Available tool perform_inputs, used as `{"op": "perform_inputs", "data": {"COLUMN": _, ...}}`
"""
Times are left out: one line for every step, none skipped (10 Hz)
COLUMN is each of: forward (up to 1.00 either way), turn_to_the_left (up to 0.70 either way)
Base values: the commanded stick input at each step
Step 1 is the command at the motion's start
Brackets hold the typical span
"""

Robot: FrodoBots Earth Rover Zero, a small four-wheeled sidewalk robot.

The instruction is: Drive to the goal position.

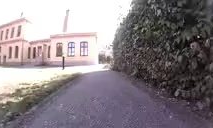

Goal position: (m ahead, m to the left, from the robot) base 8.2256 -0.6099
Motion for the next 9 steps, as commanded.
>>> {"op": "perform_inputs", "data": {"forward": 0.7, "turn_to_the_left": 0.0}}
{"op": "perform_inputs", "data": {"forward": 0.7, "turn_to_the_left": 0.0}}
{"op": "perform_inputs", "data": {"forward": 0.7, "turn_to_the_left": 0.0}}
{"op": "perform_inputs", "data": {"forward": 0.7, "turn_to_the_left": 0.0}}
{"op": "perform_inputs", "data": {"forward": 0.7, "turn_to_the_left": 0.0}}
{"op": "perform_inputs", "data": {"forward": 0.7, "turn_to_the_left": 0.0}}
{"op": "perform_inputs", "data": {"forward": 0.7, "turn_to_the_left": 0.0}}
{"op": "perform_inputs", "data": {"forward": 0.7, "turn_to_the_left": 0.0}}
{"op": "perform_inputs", "data": {"forward": 0.7, "turn_to_the_left": 0.0}}
